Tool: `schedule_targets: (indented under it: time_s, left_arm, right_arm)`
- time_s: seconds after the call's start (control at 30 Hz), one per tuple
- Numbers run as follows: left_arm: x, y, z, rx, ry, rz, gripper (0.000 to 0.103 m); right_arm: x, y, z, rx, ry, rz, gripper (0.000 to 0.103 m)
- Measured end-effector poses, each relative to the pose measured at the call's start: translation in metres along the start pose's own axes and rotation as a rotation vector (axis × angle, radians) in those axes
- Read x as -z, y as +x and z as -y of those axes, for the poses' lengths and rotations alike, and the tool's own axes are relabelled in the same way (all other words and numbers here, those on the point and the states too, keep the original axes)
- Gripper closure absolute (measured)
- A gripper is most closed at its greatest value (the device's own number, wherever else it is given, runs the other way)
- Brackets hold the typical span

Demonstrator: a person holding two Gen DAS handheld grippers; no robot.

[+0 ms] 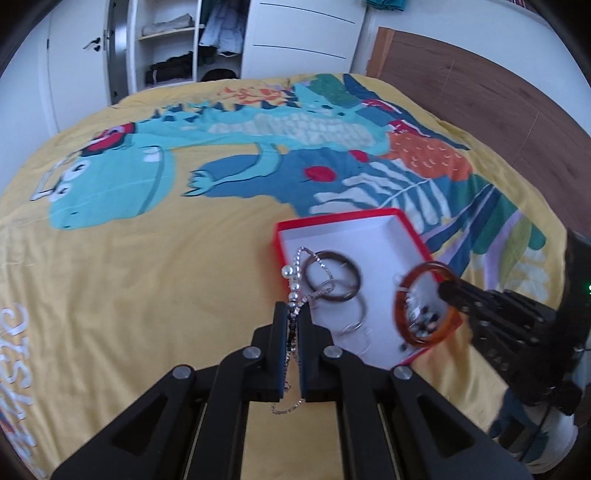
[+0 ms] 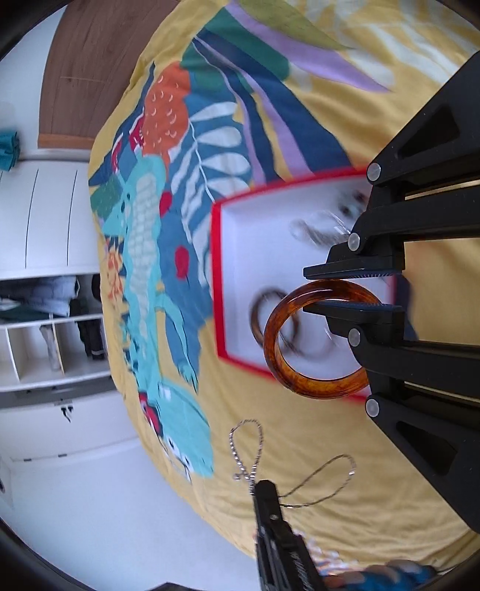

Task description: Organize jewelry

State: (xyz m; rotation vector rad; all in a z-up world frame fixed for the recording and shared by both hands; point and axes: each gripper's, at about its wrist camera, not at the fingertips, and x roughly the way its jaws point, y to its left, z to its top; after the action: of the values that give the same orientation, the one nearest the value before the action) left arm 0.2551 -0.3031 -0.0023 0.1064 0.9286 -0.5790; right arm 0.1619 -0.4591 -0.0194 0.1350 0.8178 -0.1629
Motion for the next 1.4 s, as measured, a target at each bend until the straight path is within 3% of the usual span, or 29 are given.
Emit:
schedule_targets:
  time_s: [0.2,0.37,0.6,0.77,0.83,1.03,1.17,1.4]
  left_arm:
    - [-0.018,0.063,0.035,0.016,-0.008,-0.04,0.099]
    - [-0.005,0.108,0.034,0.006,-0.03,-0.11,0.098]
    - [0.002,0.115,0.035,-0.008,-0.001,-0.094,0.097]
    - [0.006,0.112,0.034,-0.013,0.006,-0.111,0.092]
    - [0.008,0.11,0.033,-0.017,0.01,-0.116,0.082]
    - [0.011,0.097,0.031,0.003,0.004,-0.128,0.077]
    - [0.015,0.072,0.03,0.009,0.001,-0.115,0.073]
    - [0.03,0.005,0.017,-0.024,-0.03,-0.066,0.067]
  right_arm:
    - [-0.028,0.06,0.033,0.03,0.038,-0.035,0.093]
    - [-0.033,0.105,0.041,0.039,0.032,-0.109,0.093]
    - [-0.026,0.127,0.044,0.071,0.036,-0.166,0.093]
    - [-0.025,0.126,0.044,0.072,0.033,-0.165,0.091]
    - [-0.024,0.126,0.045,0.077,0.035,-0.172,0.081]
    - [-0.019,0.107,0.048,0.085,0.046,-0.164,0.069]
    - [-0.016,0.078,0.052,0.085,0.077,-0.133,0.066]
    - [-0.007,0.004,0.027,0.09,0.078,-0.063,0.051]
